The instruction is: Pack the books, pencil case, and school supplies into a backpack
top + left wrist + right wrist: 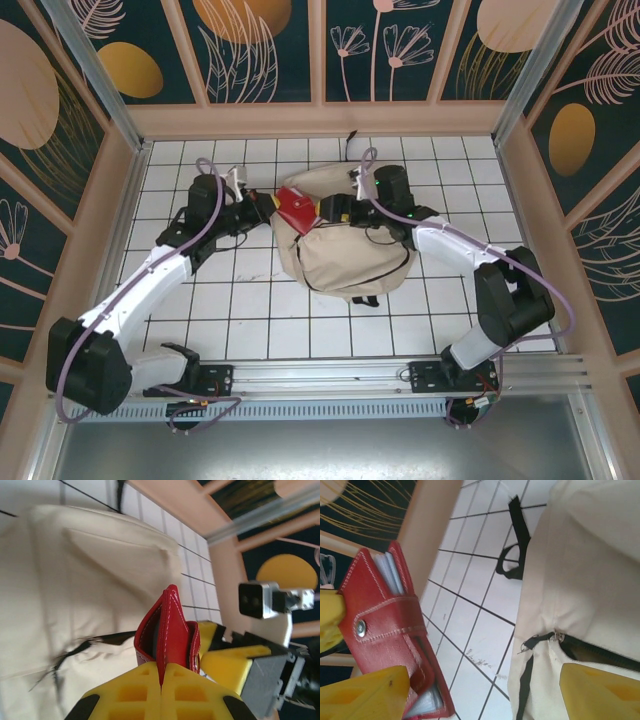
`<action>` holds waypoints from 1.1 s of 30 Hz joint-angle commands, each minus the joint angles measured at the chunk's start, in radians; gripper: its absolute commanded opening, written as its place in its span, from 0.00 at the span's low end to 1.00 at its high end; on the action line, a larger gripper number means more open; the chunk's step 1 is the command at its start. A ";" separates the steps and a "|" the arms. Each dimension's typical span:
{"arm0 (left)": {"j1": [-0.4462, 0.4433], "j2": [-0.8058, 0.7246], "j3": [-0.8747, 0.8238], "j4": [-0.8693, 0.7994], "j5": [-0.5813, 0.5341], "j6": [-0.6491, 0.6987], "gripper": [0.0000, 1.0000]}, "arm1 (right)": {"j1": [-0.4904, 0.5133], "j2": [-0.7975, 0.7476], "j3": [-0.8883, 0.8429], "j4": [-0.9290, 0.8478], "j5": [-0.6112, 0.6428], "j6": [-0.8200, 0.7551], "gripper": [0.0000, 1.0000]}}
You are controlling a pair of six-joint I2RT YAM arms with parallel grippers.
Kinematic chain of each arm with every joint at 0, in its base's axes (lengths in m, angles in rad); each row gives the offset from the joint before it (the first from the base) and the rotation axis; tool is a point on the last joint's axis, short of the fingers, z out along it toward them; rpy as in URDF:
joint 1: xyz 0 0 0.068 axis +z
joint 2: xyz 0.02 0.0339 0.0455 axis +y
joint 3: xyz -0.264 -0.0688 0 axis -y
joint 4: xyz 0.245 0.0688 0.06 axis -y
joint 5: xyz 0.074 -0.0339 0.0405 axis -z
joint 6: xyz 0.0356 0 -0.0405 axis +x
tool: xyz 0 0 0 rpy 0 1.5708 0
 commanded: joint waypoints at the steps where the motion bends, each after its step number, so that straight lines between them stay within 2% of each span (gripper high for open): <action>1: -0.013 0.051 0.046 0.107 0.149 0.042 0.03 | -0.038 -0.014 0.008 0.068 -0.209 -0.046 0.79; 6: -0.022 0.099 0.052 0.119 0.180 0.072 0.03 | -0.042 0.002 0.007 0.118 -0.349 -0.031 0.80; 12: -0.027 0.122 0.052 0.153 0.198 0.085 0.03 | -0.039 0.032 0.030 0.117 -0.374 0.001 0.77; 16: -0.027 0.130 0.052 0.172 0.221 0.083 0.04 | -0.036 0.064 0.045 0.116 -0.394 0.016 0.71; 19: -0.027 0.138 0.051 0.165 0.215 0.090 0.08 | -0.030 0.079 0.044 0.153 -0.432 0.038 0.57; 24: -0.026 0.175 0.098 0.133 0.164 0.050 0.25 | -0.014 0.080 0.044 0.163 -0.438 0.050 0.18; 25: -0.027 0.183 0.101 0.132 0.150 0.036 0.35 | -0.016 0.077 0.040 0.165 -0.421 0.064 0.11; 26: -0.026 0.188 0.103 0.135 0.143 0.026 0.37 | -0.016 0.072 0.032 0.174 -0.407 0.085 0.05; 27: -0.027 0.194 0.106 0.133 0.135 0.012 0.38 | -0.017 0.068 0.024 0.187 -0.396 0.105 0.03; 29: -0.027 0.206 0.119 0.109 0.093 0.001 0.52 | -0.020 0.060 0.000 0.221 -0.370 0.154 0.02; 33: -0.027 0.198 0.104 0.134 0.064 -0.015 0.69 | -0.038 0.040 -0.056 0.306 -0.348 0.229 0.05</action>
